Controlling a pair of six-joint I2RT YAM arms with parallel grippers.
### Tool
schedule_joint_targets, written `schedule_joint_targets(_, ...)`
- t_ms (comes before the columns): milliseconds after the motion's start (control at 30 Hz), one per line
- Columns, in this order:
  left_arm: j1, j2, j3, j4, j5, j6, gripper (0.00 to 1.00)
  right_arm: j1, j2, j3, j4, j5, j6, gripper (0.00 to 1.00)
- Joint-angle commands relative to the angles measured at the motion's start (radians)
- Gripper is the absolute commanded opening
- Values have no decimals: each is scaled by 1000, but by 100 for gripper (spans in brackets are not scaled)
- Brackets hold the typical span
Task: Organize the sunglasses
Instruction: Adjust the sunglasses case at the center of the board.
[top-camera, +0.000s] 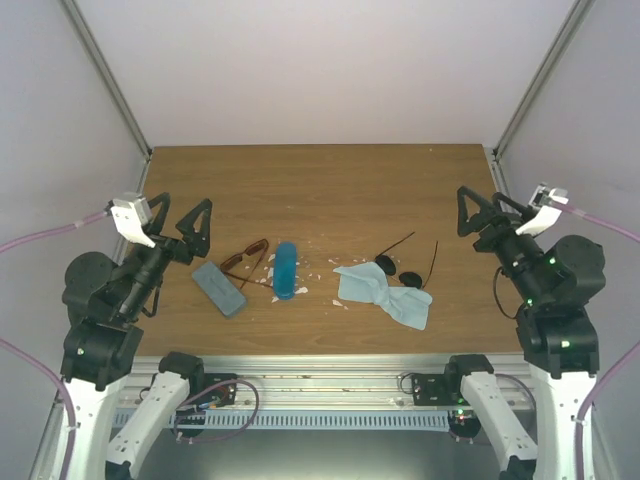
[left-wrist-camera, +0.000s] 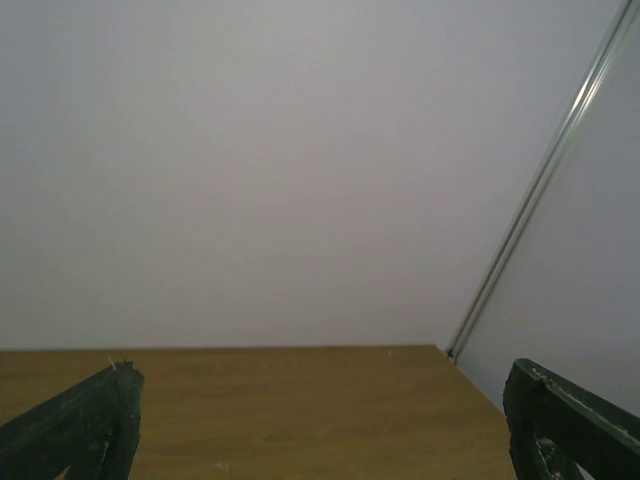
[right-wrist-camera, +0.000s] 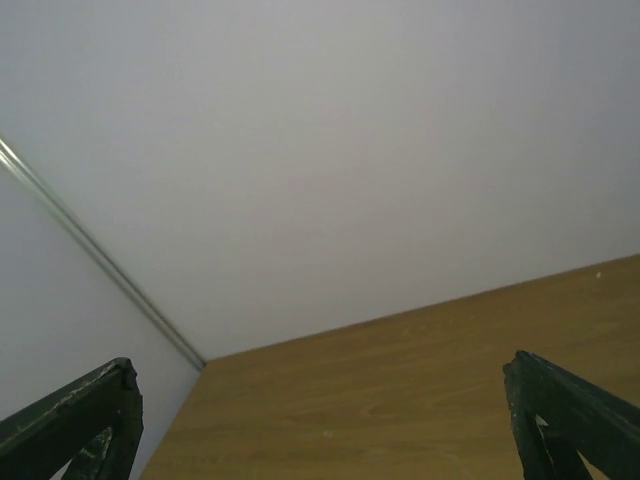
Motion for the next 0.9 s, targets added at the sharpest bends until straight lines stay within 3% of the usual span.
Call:
schedule_joint_targets(0,45,-17,-74,26,115,-36,97,-49,-24,-82,70,-200,29,98)
schedule_joint_targets(300,82,30,-389,283,415,-152,99,-74,32,-290,177,-397,48,99)
schedule_joint_targets(433,44,139,-484,340,479,-209,99,30,110,-359,228,-359,52,100)
schedule_joint_targets(700,-149,431,-529,242,268,-273,99,315,355,-418,306,-164,54,100)
schedule_joint_targets(867,-199,567,-517,210,157,-303,98,446,491,-427,362,-85,60,100)
